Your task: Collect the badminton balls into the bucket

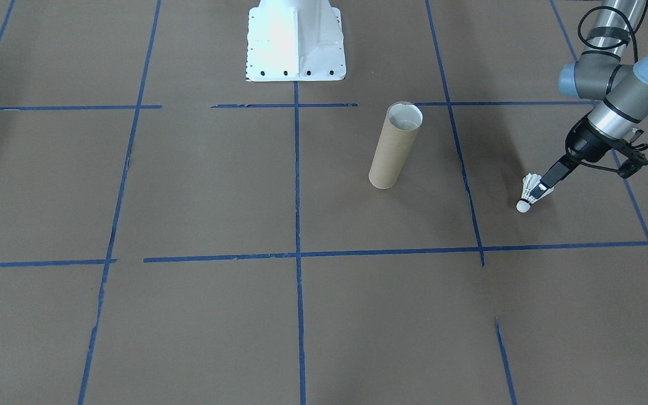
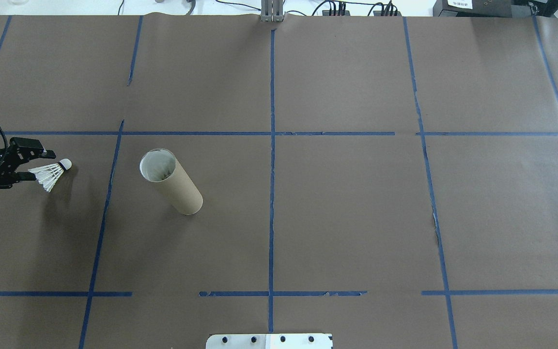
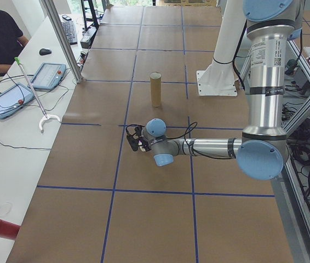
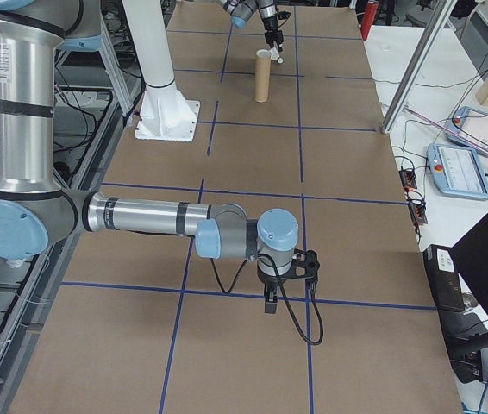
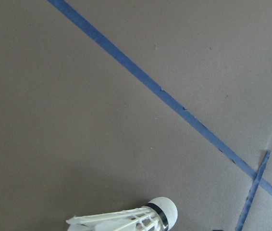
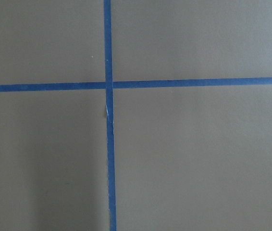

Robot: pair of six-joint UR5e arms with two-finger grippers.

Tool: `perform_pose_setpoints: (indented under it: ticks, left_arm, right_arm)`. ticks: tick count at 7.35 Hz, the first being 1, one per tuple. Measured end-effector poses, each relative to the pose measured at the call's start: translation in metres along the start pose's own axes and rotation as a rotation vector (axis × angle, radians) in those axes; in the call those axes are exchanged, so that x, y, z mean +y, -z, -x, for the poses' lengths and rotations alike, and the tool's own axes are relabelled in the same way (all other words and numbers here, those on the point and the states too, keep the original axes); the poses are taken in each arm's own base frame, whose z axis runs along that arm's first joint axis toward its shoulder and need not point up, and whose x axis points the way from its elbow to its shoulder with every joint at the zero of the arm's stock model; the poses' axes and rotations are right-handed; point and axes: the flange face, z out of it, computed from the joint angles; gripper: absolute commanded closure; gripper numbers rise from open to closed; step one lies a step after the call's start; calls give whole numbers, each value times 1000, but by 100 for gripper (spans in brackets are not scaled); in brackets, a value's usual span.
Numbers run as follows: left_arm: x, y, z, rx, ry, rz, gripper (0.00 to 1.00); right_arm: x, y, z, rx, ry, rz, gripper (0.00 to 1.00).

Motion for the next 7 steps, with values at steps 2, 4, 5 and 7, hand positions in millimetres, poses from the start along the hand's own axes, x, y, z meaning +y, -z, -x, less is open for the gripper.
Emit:
perform_pose_setpoints:
  ticks: [2, 4, 5, 7]
  left_arm:
    - [1, 4, 5, 10, -7, 3, 100]
    - [3, 9, 10, 17, -11, 7, 100]
    - [5, 11, 9, 22, -14, 18, 100]
    - [24, 24, -8, 39, -35, 136, 100]
  right_arm:
    - [0, 0, 0, 0, 0, 0, 0]
    - [0, 0, 0, 0, 0, 0, 0]
    - [0, 0, 0, 0, 0, 0, 0]
    - [0, 0, 0, 0, 0, 0, 0]
